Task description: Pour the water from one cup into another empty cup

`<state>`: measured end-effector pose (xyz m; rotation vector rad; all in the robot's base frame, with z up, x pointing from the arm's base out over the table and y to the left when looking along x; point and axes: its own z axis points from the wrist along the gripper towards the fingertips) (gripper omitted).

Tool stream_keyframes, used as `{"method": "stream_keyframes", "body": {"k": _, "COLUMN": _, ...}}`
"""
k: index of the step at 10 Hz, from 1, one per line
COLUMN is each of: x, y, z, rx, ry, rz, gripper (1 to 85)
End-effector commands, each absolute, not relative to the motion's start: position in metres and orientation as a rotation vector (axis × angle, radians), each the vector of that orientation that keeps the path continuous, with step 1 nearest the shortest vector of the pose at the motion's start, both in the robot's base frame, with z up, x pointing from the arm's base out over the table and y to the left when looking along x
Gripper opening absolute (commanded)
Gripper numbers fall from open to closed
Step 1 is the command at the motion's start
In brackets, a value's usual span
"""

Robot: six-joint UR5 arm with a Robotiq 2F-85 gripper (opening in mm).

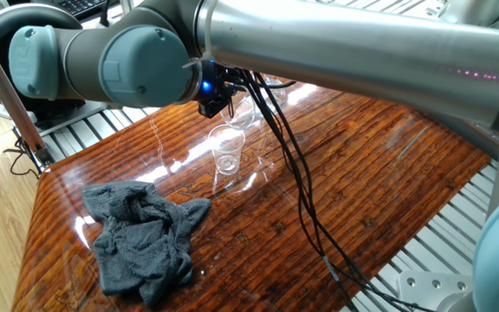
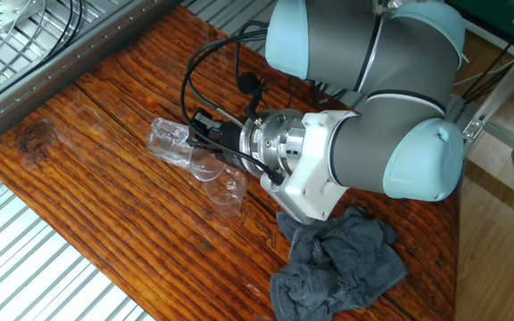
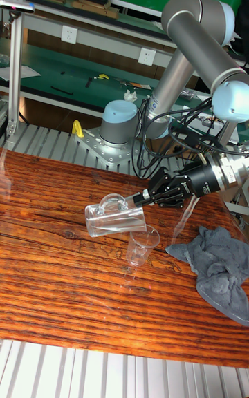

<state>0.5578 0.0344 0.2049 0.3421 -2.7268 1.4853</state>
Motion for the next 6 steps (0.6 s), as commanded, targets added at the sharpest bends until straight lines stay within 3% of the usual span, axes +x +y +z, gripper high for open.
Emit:
{"method": "stream_keyframes", "body": {"k": 1, "x": 0.5573, "y": 0.0376, "z": 0.2019, "rx": 0.337, "ry": -2.733, "rz": 1.48, "gripper": 1.0}}
{"method": "stream_keyframes", "body": {"k": 6, "x": 0.558, "y": 0.038, "z": 0.2029, "rx": 0.34, "ry": -2.729, "rz": 1.493, "gripper": 1.0}}
